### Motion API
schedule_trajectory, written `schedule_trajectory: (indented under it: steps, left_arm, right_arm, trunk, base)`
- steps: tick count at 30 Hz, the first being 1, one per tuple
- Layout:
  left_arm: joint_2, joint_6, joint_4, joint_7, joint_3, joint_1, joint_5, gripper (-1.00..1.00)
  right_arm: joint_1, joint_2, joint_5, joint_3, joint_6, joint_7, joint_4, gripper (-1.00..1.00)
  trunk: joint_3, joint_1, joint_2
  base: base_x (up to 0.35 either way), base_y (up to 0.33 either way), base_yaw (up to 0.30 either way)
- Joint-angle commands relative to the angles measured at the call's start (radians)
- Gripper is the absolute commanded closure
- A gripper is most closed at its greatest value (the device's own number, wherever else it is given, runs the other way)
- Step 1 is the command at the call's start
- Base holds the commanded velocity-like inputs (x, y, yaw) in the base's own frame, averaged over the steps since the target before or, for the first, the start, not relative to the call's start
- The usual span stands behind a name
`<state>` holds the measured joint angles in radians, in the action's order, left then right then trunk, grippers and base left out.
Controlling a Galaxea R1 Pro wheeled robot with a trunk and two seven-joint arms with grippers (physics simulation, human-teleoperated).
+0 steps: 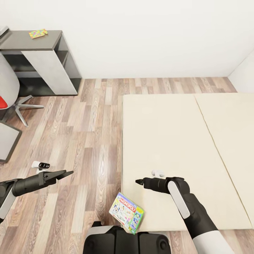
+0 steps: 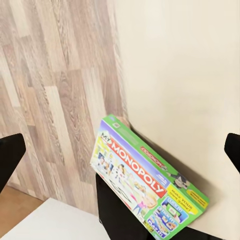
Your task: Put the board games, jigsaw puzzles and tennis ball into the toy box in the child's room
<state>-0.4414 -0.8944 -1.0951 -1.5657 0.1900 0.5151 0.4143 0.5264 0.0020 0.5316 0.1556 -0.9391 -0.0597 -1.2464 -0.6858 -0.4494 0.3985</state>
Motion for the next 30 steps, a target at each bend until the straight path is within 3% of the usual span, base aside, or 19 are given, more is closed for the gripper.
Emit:
schedule_trajectory:
  steps: [1,30]
  left_arm:
    - [0.0,-0.011,0.0,-0.004,0.0,0.0,0.0,-1.0]
    - [0.0,-0.011,0.0,-0.005,0.0,0.0,0.0,-1.0]
  right_arm:
    - [0.001,0.0,-0.007,-0.001,-0.004,-0.006,-0.001,-1.0]
    - [0.0,0.001,-0.008,-0.001,-0.004,-0.005,0.0,-1.0]
  trunk:
    - [0.001,-0.001,0.001]
    - [0.048,-0.001,0.001]
  base:
    - [0.0,0.0,0.0]
    - [0.0,0.0,0.0]
